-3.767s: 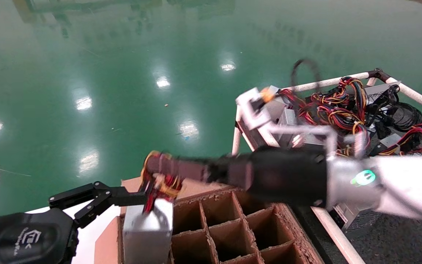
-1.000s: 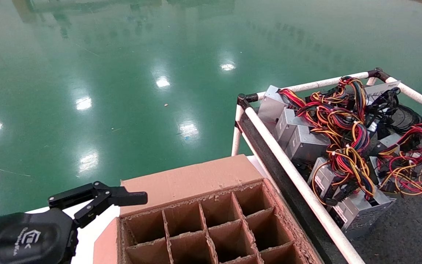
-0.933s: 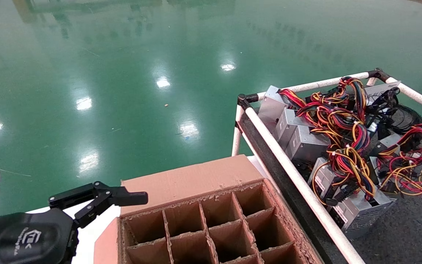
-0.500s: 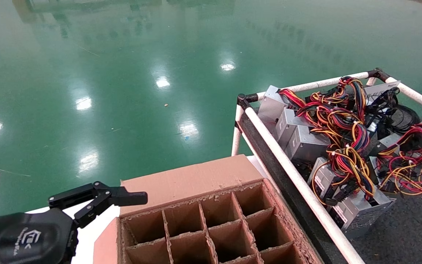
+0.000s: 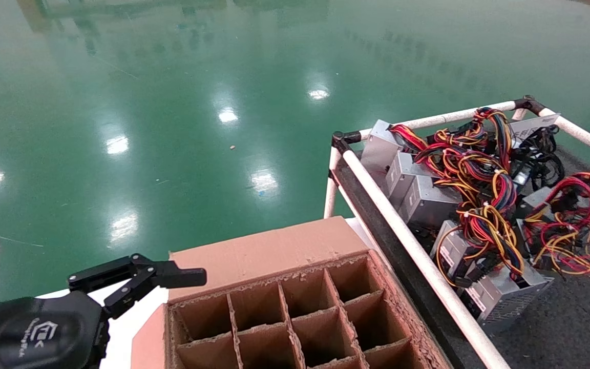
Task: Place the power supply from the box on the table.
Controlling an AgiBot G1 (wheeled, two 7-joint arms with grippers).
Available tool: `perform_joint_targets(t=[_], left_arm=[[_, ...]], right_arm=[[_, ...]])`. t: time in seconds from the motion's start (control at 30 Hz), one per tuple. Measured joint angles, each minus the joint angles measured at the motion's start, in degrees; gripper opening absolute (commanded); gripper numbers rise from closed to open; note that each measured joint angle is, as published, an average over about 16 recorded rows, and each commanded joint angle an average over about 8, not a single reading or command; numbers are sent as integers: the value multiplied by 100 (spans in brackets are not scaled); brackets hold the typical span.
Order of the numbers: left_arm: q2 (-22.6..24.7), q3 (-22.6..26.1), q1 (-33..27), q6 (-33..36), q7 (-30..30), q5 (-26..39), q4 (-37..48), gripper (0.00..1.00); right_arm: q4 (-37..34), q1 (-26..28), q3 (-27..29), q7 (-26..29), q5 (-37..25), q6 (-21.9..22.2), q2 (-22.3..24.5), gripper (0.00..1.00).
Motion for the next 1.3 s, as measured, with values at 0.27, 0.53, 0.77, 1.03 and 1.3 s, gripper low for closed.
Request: perform_joint_targets(t=[0.27,0.53,0.77,1.03,1.3], left_arm=[[0,0,1,-1,0,-1,1,100],[-1,0,1,-2,0,-2,1,100],[-1,0,1,-1,1,-2,2,100],[-1,0,1,-2,1,-3,3,100],[-1,0,1,-3,2,-3,4,100]], right_arm=[[72,-79,-28,-68,-28,330,-84,100],[87,-86,-35,-80,-36,386,-95,100],[109,-29,-51,-48,-60,362,-70,100],[215,129,-116,25,-150,358,-51,100],[323,243,-178,70,-234,329,-48,100]])
